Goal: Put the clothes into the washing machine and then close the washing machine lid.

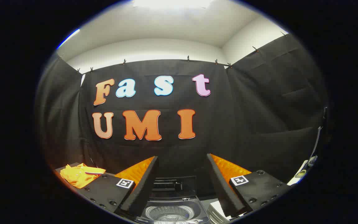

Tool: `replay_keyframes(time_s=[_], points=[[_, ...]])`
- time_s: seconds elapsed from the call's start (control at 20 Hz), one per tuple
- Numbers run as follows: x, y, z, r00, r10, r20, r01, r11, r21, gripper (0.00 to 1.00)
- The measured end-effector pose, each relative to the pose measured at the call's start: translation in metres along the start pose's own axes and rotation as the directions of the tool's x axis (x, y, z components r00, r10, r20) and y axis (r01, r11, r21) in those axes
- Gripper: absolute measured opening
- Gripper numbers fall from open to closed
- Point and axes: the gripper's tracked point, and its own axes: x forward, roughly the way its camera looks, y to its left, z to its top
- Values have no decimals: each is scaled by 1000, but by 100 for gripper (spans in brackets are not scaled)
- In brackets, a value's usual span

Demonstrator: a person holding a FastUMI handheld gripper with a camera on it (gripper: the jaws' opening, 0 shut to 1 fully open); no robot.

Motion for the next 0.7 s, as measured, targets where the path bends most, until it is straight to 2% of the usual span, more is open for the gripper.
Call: replay_keyframes(time_s=[0.7], points=[[-5, 0, 1, 1000, -23, -18, 23, 1000, 3, 97]])
